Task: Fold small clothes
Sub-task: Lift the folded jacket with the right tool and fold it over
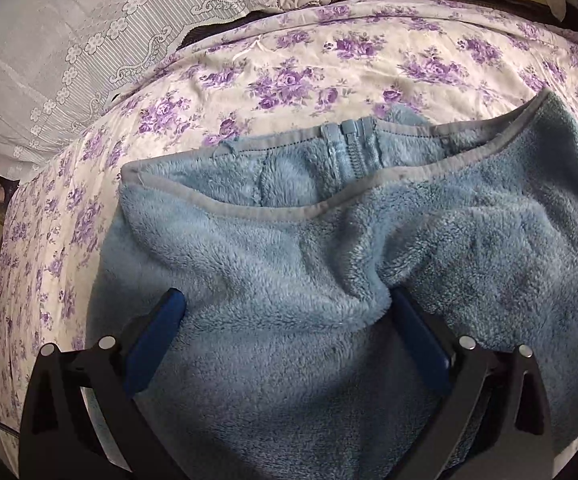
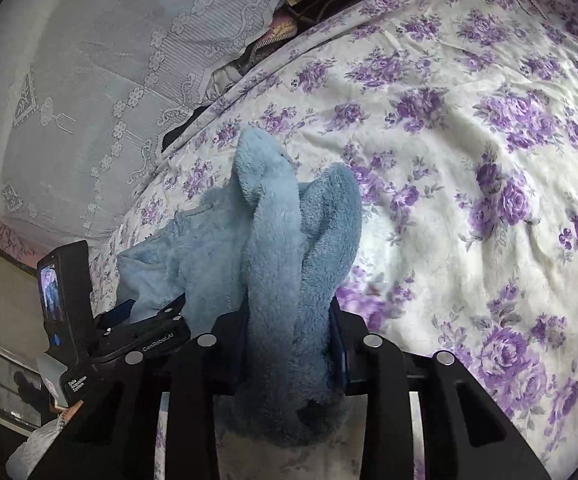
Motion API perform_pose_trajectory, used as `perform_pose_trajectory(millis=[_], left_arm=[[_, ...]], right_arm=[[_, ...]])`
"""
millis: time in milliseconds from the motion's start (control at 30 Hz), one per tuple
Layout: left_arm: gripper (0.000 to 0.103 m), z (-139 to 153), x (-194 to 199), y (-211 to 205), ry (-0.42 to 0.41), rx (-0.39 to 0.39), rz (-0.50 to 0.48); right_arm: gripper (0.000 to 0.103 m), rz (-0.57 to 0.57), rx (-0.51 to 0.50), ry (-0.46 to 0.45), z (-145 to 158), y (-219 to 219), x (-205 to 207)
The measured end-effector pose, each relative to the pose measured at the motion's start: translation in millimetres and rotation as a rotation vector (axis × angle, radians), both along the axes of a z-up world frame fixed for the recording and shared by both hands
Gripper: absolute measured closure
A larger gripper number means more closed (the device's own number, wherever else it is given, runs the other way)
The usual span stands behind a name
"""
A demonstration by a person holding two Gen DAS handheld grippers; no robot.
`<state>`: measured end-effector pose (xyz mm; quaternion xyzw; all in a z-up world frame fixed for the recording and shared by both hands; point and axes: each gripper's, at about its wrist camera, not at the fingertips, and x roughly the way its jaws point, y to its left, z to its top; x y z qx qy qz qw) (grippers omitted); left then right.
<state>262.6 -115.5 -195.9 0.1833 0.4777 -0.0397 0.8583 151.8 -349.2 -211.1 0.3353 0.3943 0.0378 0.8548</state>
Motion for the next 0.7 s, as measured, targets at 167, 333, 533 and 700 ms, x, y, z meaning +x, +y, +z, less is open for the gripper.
perform_pose_trajectory(millis=[167,333,533,700], left_arm=[[0.004,3.9,4.7,5.7,0.035,-0.043,0.002],[0.005,13.9,5.5,11.9,0.042,-0.090,-0.002],[0.005,31.6,5.2,18.7,0.026,-0.158,-0.035],[0.005,45.9,3.9,21.9,-0.005,-0.201,-0.071]], right_arm=[[0.072,0.038,-0.090,-0.036,31.2,20.7,1.6],[0.073,0.075,-0.169,-0.066,59.0,45.0,6.4],[0.074,0.112,-0.220,-0.081,82.6,72.3,11.5],[0.074,0.148,-0.250,-0.097,98.1,97.8,12.1]])
